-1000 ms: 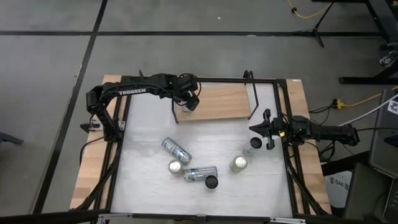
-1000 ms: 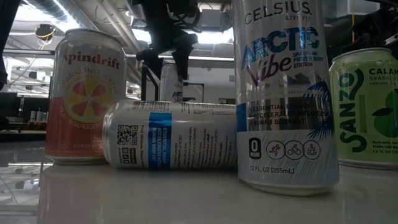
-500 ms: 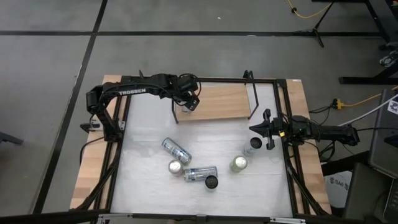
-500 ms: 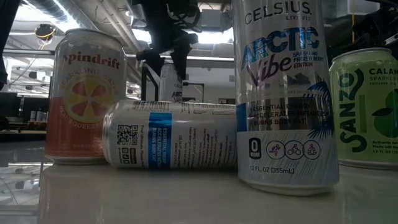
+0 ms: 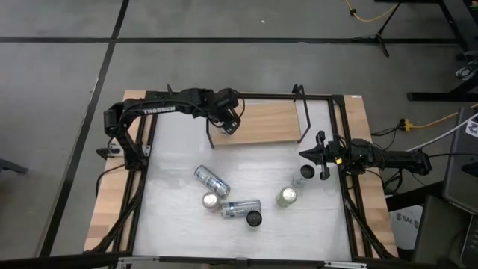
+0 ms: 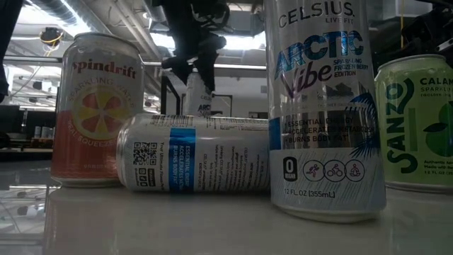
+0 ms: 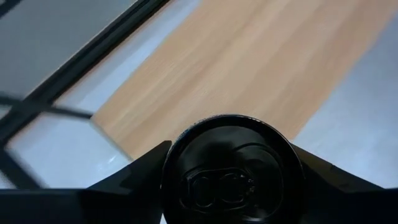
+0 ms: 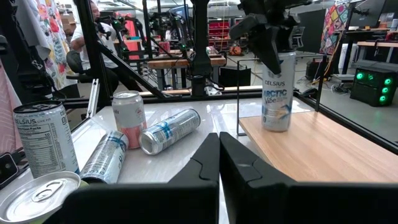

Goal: Place canned beverage on shelf
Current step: Put the white-blue soda can on the shelf

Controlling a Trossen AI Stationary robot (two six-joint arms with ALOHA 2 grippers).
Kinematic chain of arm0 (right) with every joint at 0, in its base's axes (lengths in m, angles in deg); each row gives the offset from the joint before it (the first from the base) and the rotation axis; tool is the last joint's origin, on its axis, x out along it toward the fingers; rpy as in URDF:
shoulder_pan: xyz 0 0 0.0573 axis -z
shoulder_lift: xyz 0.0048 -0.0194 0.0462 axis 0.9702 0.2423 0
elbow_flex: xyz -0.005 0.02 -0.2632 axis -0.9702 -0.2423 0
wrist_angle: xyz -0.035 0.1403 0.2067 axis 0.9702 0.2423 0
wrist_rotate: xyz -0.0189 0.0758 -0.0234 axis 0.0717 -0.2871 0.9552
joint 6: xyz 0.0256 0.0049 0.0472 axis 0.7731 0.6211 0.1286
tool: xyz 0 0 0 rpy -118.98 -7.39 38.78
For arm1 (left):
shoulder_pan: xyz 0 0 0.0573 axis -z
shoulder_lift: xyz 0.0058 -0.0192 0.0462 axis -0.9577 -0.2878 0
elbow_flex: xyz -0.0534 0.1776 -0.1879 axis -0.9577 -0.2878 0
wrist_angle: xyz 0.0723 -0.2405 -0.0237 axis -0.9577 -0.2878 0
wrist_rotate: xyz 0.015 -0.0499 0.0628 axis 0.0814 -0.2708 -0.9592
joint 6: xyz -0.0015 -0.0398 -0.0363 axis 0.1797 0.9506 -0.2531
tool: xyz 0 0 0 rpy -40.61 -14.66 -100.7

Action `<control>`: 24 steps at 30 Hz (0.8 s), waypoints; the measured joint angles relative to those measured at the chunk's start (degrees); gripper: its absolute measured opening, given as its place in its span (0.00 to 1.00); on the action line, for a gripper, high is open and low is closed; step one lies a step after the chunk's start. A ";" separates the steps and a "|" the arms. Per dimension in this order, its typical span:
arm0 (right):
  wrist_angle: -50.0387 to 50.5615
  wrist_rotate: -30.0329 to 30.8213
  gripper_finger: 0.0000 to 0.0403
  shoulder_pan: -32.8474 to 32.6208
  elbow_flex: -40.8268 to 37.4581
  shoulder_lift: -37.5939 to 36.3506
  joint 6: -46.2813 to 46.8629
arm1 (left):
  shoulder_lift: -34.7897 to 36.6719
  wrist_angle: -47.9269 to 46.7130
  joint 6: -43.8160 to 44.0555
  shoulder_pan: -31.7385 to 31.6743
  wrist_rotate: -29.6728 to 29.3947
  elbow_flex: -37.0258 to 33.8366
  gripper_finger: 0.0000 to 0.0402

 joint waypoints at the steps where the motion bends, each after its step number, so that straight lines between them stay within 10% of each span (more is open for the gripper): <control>1: -0.01 0.01 0.00 0.01 -0.02 0.00 0.00 | 0.00 0.67 -1.62 -0.30 1.33 0.00 0.60; 24: -0.05 0.01 0.00 0.00 -0.02 -0.01 0.00 | 0.00 3.63 -43.42 -17.62 15.62 0.00 0.61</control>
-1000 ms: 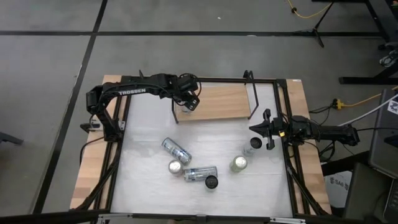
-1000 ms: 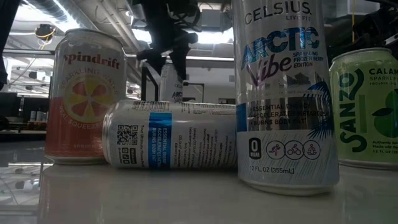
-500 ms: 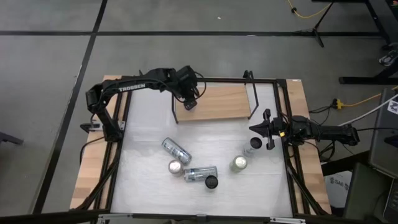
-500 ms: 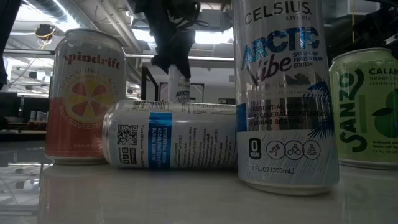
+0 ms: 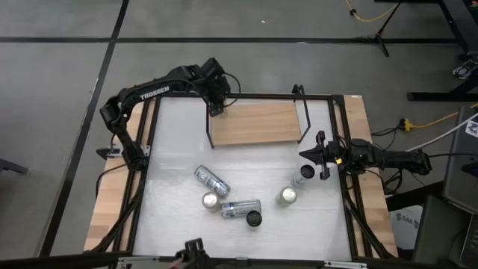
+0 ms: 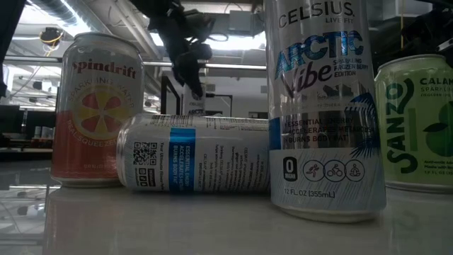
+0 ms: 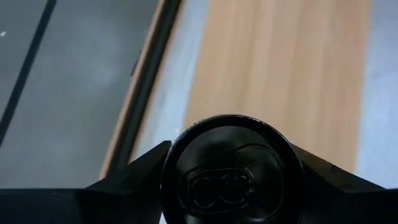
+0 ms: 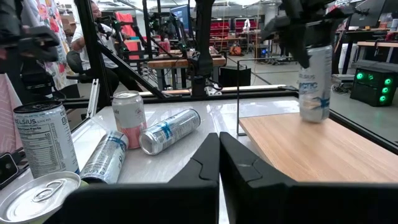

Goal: Place canned beverage on shelf
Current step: Put the white-blue soda can on the shelf

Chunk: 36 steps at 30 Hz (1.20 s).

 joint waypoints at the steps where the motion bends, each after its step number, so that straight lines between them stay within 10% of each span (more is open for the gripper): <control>1: 0.00 -0.02 0.00 0.00 0.02 0.01 0.00 | 0.00 0.00 -0.59 -0.64 0.13 0.00 0.61; 36: -0.04 -0.02 0.00 0.00 0.00 0.02 0.00 | 0.00 0.04 -0.94 -3.62 7.22 0.00 0.61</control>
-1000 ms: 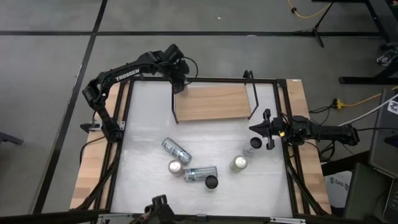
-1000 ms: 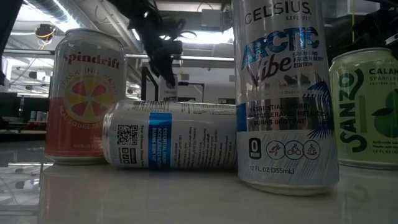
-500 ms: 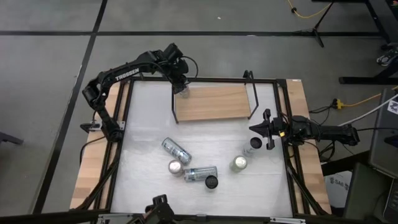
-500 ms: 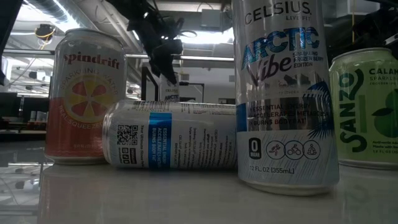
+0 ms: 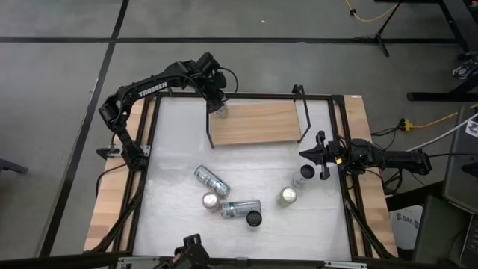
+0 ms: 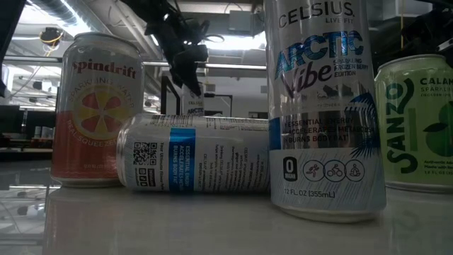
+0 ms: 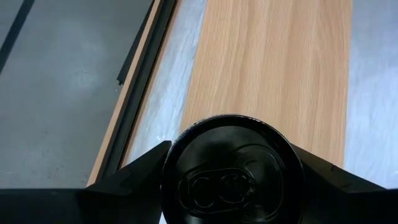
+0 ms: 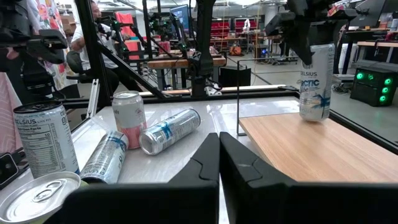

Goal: Place canned beverage on shelf
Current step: Put the white-blue soda can on the shelf, then put the white-blue soda can aligned with the other white-blue soda can on the shelf

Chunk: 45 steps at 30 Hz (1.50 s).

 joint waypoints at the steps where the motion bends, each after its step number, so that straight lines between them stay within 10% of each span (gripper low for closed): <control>1: 0.00 0.02 0.00 0.00 0.02 -0.02 0.00 | 0.00 0.00 0.02 0.01 -0.16 0.00 0.61; 34: -1.38 0.06 0.01 0.01 0.02 -0.01 1.76 | 0.74 2.59 0.44 0.96 -1.87 3.24 0.78; 45: -14.00 1.93 0.35 0.01 0.04 -0.02 11.24 | 1.30 -5.35 0.45 4.69 -0.89 15.71 0.78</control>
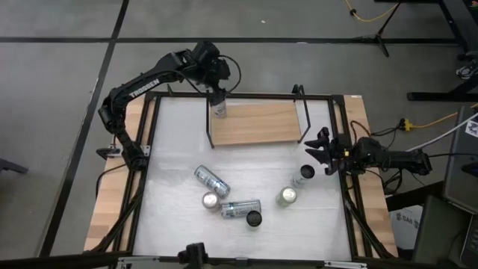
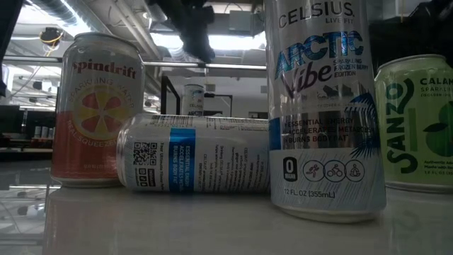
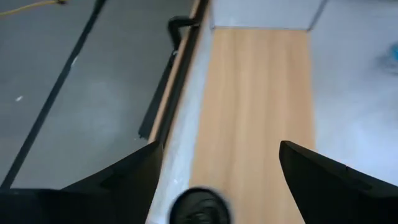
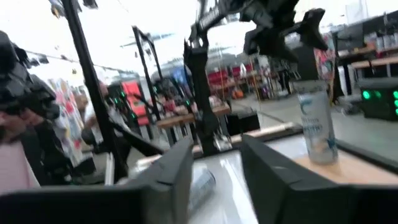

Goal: Place canned beverage on shelf
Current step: Put the white-blue soda can aligned with the other white-blue soda can on the shelf

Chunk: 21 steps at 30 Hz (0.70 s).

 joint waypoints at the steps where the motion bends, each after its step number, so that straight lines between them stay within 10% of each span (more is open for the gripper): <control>1: -1.21 -0.40 0.39 0.01 0.00 0.00 0.03 | 0.58 -0.94 -0.01 0.39 0.58 0.15 0.78; 10: -2.13 -3.44 0.59 0.00 6.90 0.49 0.01 | 8.41 -4.92 1.38 4.49 5.50 -3.01 0.78; 21: 19.76 -4.91 0.60 -0.01 29.65 14.05 -0.25 | 26.41 9.42 9.82 10.48 0.46 -27.19 0.78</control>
